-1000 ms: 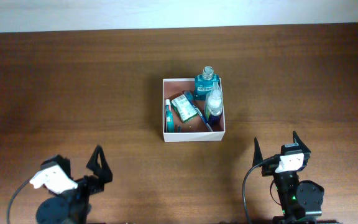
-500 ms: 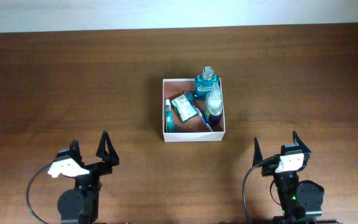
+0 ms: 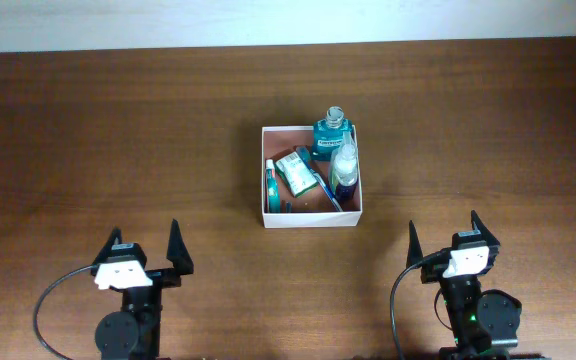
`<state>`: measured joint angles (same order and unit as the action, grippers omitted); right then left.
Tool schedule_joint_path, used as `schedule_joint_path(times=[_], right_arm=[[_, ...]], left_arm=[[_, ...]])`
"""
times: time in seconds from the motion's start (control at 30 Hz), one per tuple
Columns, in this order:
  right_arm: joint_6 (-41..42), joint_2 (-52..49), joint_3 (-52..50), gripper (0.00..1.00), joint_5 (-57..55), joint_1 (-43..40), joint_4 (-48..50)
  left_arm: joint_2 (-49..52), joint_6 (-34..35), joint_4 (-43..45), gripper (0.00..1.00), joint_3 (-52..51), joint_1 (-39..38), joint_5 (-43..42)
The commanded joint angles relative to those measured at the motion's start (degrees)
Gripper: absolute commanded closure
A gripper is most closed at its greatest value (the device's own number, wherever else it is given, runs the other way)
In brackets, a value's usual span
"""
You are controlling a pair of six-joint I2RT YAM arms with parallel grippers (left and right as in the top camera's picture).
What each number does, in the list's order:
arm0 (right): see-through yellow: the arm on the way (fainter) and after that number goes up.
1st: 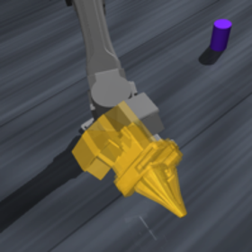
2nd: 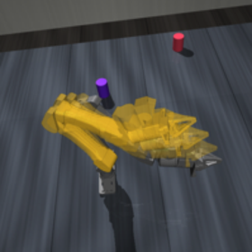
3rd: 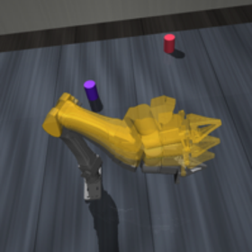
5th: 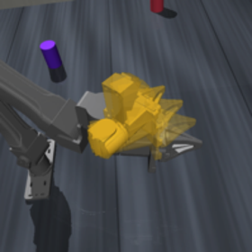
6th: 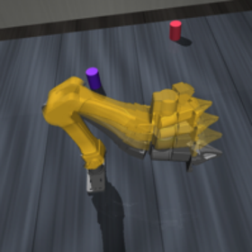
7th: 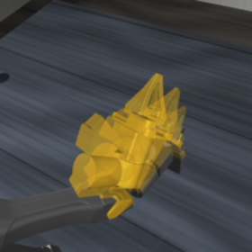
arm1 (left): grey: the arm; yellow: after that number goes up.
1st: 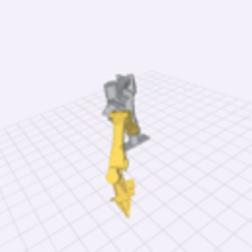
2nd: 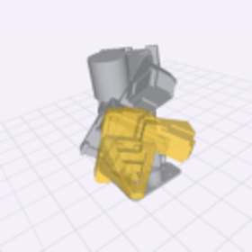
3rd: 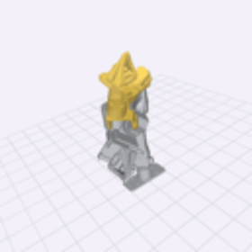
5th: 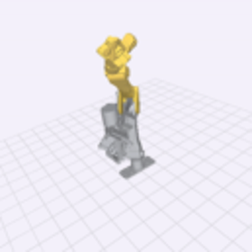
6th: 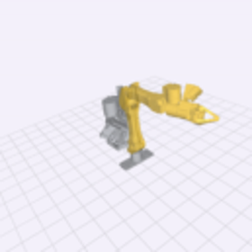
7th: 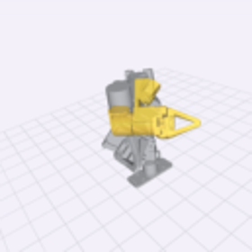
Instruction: Pack container
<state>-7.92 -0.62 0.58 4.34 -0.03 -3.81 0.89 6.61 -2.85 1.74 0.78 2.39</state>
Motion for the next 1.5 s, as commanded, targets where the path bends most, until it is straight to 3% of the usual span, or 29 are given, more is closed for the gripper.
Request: schedule_joint_path(times=[0.0, 0.23, 1.47], right_arm=[[-0.2, 0.4, -0.3, 0.01, 0.6, -0.4, -0.3], [-0.2, 0.4, -0.3, 0.02, 0.6, -0.4, -0.3], [-0.2, 0.4, -0.3, 0.01, 0.6, -0.4, -0.3]], left_arm=[[-0.6, -9.0, -1.4, 0.01, -1.3, 0.1, 0.4], [-0.6, -16.7, -1.5, 0.0, -1.3, 0.1, 0.4], [-0.6, -16.6, -1.5, 0.01, -1.2, 0.1, 0.4]])
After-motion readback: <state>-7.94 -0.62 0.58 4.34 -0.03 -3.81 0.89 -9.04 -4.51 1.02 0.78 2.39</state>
